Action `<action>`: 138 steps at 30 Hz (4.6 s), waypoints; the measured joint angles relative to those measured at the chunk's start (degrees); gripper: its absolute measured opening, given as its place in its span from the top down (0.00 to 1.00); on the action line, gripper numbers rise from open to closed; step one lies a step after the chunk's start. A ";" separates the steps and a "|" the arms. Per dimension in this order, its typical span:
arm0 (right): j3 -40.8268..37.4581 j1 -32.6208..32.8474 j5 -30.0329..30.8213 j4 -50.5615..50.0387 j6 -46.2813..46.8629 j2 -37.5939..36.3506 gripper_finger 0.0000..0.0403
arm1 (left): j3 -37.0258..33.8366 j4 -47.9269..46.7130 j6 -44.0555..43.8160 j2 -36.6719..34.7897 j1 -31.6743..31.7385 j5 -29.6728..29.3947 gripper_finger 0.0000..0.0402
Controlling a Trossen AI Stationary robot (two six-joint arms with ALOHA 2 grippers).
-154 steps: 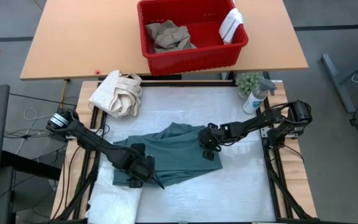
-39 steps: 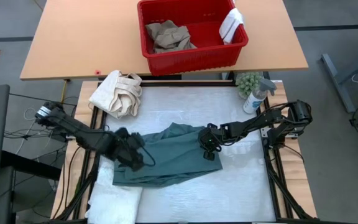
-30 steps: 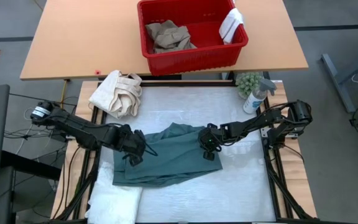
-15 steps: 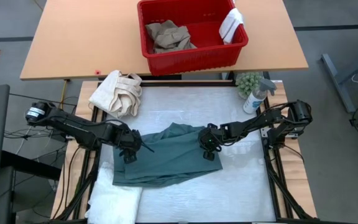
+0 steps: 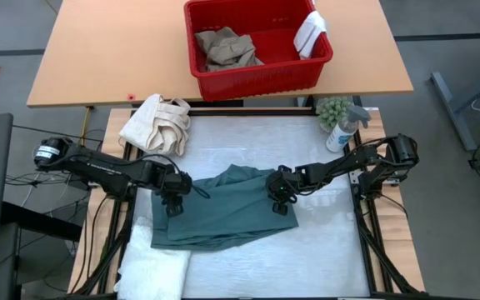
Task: Fold Laundry from Bin
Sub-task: Fold the blue pants
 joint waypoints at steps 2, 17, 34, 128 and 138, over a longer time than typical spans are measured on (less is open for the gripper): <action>0.00 0.00 0.00 -0.01 -0.01 0.00 0.73 | 0.00 0.14 0.81 0.00 0.80 0.93 0.65; 0.00 0.00 0.00 0.00 -0.17 0.00 0.73 | 1.46 -1.16 0.99 0.00 1.67 4.20 0.99; 0.00 -0.02 0.02 0.00 -0.46 0.00 0.73 | 4.24 -10.35 0.48 0.02 1.67 1.26 1.00; -2.80 -7.67 -1.67 -14.61 41.48 -18.27 0.33 | 15.82 38.71 -3.65 16.17 0.51 -9.42 0.45; -2.80 -6.30 -4.44 -11.74 43.12 -9.83 0.33 | 15.82 39.02 -4.51 16.17 0.51 -10.15 0.45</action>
